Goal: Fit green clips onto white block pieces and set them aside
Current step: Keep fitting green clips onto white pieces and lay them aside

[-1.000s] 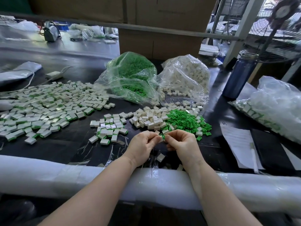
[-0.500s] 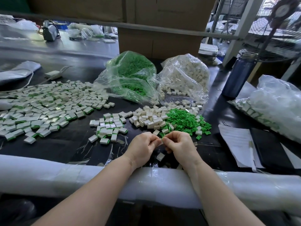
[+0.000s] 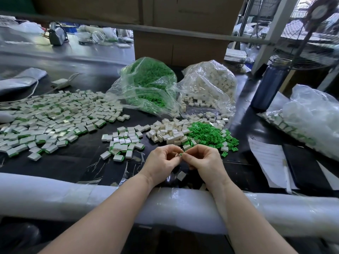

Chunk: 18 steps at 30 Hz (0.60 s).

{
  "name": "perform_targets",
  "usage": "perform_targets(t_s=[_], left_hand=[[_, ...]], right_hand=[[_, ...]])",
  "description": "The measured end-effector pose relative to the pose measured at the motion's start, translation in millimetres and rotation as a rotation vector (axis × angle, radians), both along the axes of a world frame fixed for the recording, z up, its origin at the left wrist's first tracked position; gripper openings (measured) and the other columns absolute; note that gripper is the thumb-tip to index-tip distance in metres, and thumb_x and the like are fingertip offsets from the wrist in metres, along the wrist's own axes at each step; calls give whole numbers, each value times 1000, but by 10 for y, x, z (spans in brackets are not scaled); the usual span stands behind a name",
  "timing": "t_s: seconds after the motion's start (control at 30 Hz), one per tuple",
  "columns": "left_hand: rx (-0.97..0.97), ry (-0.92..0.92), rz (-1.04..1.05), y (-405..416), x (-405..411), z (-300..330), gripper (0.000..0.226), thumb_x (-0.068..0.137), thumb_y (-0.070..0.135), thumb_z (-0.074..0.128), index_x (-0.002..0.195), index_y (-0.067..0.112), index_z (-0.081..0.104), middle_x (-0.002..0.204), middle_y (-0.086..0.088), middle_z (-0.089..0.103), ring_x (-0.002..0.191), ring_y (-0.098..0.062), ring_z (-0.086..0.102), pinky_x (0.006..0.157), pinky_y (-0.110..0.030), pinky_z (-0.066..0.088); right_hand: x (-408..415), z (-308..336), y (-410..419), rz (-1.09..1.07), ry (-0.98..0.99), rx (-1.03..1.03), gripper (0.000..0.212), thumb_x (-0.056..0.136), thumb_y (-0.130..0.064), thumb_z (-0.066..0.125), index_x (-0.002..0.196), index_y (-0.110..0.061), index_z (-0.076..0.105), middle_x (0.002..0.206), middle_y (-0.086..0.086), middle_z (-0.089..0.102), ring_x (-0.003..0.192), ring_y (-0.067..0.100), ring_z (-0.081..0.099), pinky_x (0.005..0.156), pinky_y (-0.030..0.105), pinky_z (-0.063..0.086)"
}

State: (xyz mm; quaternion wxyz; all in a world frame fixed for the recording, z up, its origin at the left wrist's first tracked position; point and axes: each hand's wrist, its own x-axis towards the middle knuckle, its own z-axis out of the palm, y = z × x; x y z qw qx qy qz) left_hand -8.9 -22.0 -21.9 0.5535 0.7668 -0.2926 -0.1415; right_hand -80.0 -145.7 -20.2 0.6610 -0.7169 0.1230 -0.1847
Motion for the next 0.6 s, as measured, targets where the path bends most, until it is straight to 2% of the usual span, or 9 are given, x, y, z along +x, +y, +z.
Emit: perform_targets(t_s=[0.1, 0.2, 0.3, 0.33, 0.43, 0.5, 0.6], left_hand=[[-11, 23, -8, 7, 6, 11, 19, 84, 4, 59, 81, 22, 66, 85, -22, 67, 74, -24, 58, 80, -43, 50], [-56, 55, -22, 8, -1, 24, 18, 85, 1, 57, 85, 16, 66, 95, -20, 66, 83, -30, 63, 85, -39, 52], [-59, 14, -27, 4, -1, 25, 21, 84, 2, 60, 82, 22, 65, 102, -2, 55, 79, -11, 56, 74, -11, 47], [-65, 18, -31, 1, -4, 29, 22, 83, 3, 62, 80, 24, 65, 101, 1, 50, 77, -8, 52, 70, -7, 44], [-66, 28, -44, -10, -9, 27, 17, 81, 3, 66, 80, 20, 66, 106, -3, 45, 77, -10, 48, 70, -6, 41], [-45, 3, -62, -11, -14, 25, 17, 81, 1, 65, 83, 17, 66, 109, -5, 44, 76, -8, 47, 72, -5, 41], [-24, -22, -91, -13, -13, 23, 21, 82, -1, 62, 86, 19, 65, 111, -6, 43, 78, -9, 49, 77, -13, 46]], right_hand=[[-6, -5, -3, 23, -10, 20, 11, 80, 0, 68, 70, -5, 66, 55, -1, 64, 47, 6, 56, 44, 16, 45], [10, -10, -17, -13, -10, 20, 8, 85, -6, 64, 78, -10, 65, 65, -3, 65, 55, 6, 60, 48, 17, 47], [37, -16, 2, 55, 56, -34, 11, 91, -16, 57, 84, -15, 66, 72, -3, 66, 66, 6, 63, 56, 18, 48], [41, -16, 10, 85, 76, -60, 15, 92, -18, 54, 84, -15, 67, 71, -2, 65, 66, 6, 62, 57, 17, 47], [30, -3, 16, 151, 75, -79, 23, 93, -19, 52, 76, -13, 66, 68, 3, 61, 62, 7, 58, 56, 15, 46], [17, 6, 7, 167, 66, -45, 19, 92, -15, 55, 79, -11, 68, 67, 4, 64, 58, 5, 59, 54, 14, 46], [17, -9, -1, 153, 53, -10, 13, 89, -10, 59, 82, -7, 70, 62, 0, 64, 53, 2, 58, 51, 13, 44]])
